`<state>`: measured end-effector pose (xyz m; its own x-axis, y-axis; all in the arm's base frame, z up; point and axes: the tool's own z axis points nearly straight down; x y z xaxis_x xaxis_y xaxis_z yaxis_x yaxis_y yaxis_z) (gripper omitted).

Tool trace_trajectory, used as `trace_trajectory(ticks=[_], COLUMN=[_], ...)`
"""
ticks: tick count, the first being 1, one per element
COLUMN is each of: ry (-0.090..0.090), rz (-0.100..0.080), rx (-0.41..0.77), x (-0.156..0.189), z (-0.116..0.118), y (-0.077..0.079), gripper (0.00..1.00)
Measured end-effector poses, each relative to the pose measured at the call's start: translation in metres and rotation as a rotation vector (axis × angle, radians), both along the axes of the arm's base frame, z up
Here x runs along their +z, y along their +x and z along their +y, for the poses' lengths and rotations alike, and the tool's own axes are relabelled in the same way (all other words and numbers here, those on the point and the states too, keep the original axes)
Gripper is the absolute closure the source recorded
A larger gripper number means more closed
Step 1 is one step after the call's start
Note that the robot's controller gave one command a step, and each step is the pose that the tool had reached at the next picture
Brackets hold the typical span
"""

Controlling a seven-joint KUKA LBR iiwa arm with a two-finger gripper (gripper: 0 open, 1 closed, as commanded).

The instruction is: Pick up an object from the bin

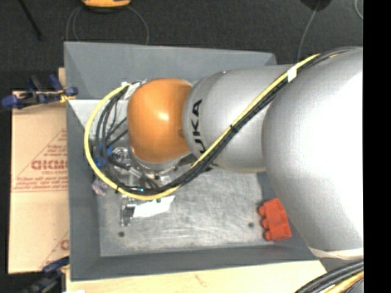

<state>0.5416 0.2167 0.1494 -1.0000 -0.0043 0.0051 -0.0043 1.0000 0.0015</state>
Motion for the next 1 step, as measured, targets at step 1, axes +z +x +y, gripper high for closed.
trace_trajectory(ticks=[1], ry=[0.002], rz=[-0.016], rx=[0.009], x=[-0.0781], z=[-0.0803], y=[0.0162], gripper=[0.0])
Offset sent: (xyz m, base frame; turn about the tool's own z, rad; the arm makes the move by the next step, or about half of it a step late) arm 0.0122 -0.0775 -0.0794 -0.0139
